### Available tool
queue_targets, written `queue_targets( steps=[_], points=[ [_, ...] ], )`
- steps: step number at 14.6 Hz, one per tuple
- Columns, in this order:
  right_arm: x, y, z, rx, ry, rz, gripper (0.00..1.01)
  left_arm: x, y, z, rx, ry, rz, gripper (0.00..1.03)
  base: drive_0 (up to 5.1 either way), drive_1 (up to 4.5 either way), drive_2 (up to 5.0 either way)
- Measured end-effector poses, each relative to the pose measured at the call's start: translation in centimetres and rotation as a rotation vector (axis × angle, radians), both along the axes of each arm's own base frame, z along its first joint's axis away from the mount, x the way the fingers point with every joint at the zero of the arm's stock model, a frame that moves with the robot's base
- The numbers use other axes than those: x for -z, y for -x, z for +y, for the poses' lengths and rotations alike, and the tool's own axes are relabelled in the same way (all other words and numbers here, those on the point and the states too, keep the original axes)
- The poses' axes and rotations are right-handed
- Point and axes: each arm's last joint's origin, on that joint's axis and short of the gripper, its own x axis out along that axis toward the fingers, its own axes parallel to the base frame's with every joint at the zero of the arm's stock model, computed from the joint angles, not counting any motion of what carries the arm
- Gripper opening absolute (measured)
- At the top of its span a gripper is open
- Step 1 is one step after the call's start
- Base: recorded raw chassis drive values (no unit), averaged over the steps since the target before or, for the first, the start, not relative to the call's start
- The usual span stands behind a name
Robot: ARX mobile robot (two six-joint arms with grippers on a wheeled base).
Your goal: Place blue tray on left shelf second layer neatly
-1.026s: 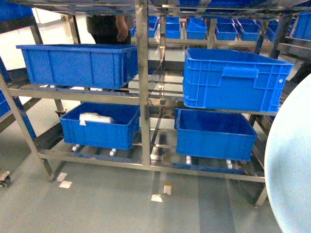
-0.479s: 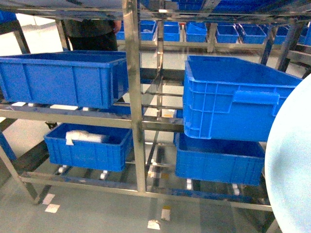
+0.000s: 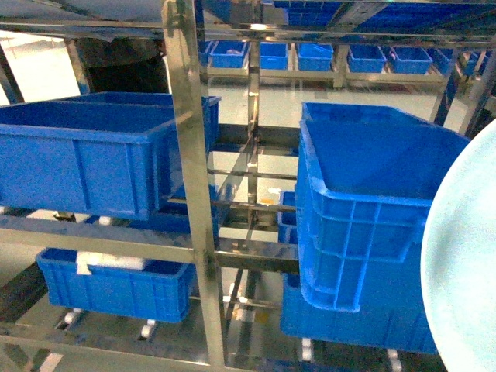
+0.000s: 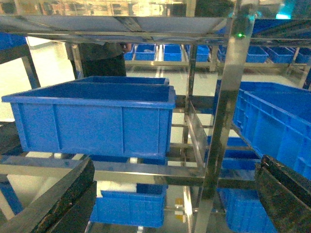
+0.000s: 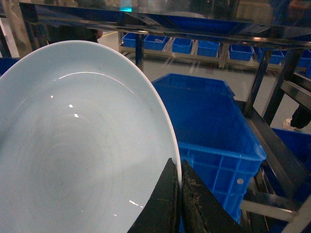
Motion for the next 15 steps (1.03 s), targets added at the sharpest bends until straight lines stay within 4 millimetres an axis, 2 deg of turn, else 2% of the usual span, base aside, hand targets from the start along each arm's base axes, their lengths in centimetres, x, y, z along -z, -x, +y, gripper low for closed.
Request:
queue_targets(
  steps=[3, 15],
  points=[
    [0.05, -0.01, 0.00, 0.000, 0.000, 0.004, 0.02, 0.01, 0.00, 0.00, 0.000, 0.000, 0.002, 0.98, 0.0, 3.97, -4.0],
    [-0.01, -0.01, 0.00, -0.001, 0.000, -0.001, 0.02, 0.02, 0.00, 0.00, 0.000, 0.000, 0.002, 0.98, 0.0, 0.00, 0.0]
  ],
)
